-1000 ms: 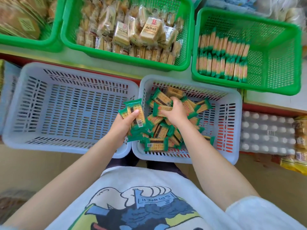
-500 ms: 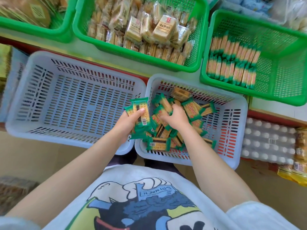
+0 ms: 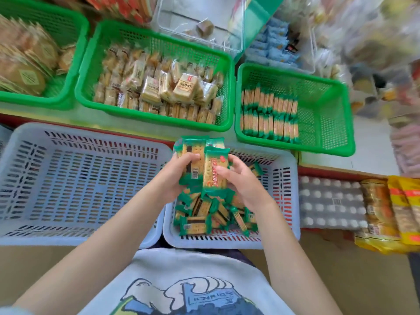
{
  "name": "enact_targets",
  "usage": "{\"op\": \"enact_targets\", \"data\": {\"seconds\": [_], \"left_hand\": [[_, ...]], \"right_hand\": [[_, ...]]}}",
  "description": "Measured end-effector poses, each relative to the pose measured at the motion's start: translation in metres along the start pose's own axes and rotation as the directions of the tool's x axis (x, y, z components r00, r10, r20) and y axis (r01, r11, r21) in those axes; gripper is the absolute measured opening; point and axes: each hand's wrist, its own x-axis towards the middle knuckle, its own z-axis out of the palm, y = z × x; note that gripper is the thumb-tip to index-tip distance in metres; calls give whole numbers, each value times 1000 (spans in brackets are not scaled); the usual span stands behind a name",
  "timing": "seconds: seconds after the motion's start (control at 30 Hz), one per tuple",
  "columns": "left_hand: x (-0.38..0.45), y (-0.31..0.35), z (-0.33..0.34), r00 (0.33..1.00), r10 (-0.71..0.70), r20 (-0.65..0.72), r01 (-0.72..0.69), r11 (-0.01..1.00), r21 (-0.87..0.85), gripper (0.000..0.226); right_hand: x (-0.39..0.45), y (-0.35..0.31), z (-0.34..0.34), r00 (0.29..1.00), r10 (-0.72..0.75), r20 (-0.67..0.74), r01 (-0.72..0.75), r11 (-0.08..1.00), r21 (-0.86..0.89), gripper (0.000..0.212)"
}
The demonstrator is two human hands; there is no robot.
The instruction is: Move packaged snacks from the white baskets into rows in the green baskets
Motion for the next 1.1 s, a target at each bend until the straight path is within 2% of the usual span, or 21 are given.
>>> {"op": "enact_targets", "data": {"seconds": [0.1,0.17,0.2,0.27,0.3,0.33,0.4,0.43,0.47,0.5,0.6,0.63,0.7,0.77,0.83,0.9,0.97,1.03,1.1], "left_hand": [[6,10,29,999,-20,35,19,999,49,13],[10,13,54,997,-2,76,-5,996,84,25],[14,12,67,996,2,85,-10,995,103,31],[25,10,95,995,23,96,-36,989,142,37],[33,8,109,994,34,105,-50,986,161,41],[40,5,125,993,36,110,-55,982,183,48],[55,-1,160,993,17,116,-45,970,240,63],[62,-5,178,993,15,114,-44,967,252,66],[72,-9,196,994,22,106,-49,965,258,68],[82,-12,213,996,34,87,-55,965,255,70],[114,-18,255,996,50,-68,-34,975,218,74],[123,-18,265,989,66,-131,-38,978,206,67],[142,-21,278,968,113,-223,-65,976,210,60],[154,-19,287,953,147,-266,-76,962,261,86],[166,-20,294,946,170,-275,-76,944,322,111],[175,-22,298,933,180,-311,-68,938,340,106],[179,-21,300,923,197,-330,-74,934,351,105],[181,-20,300,923,193,-332,-72,936,345,122],[183,-19,299,928,191,-321,-70,933,353,128]], "right_hand": [[-5,-4,-22,1000,19,14,-20,998,66,60],[-6,-7,-42,1000,26,-15,-24,992,121,57],[-8,-10,-53,999,13,-30,-9,993,121,49],[-7,-9,-79,997,-20,-74,29,992,122,16],[-6,-8,-94,993,-34,-112,47,992,116,11],[-7,-10,-108,988,-53,-148,69,992,102,26],[-1,-9,-135,973,-82,-216,91,995,30,94],[4,-4,-151,962,-113,-248,119,993,10,112],[7,-2,-168,947,-152,-283,156,988,-9,114],[9,-2,-187,930,-167,-327,166,986,-32,106],[19,-12,-248,857,-185,-482,166,983,-82,65],[28,-15,-271,822,-204,-532,176,979,-104,61],[50,-25,-312,780,-218,-586,155,975,-156,75],[75,-38,-343,774,-231,-589,90,962,-259,71],[104,-41,-364,803,-231,-550,-18,912,-410,58],[129,-38,-373,828,-190,-528,-174,807,-564,58],[147,-26,-373,869,-119,-480,-269,700,-661,69],[159,-14,-370,929,-7,-370,-275,656,-703,80],[163,-7,-367,954,77,-288,-264,670,-694,92]]}}
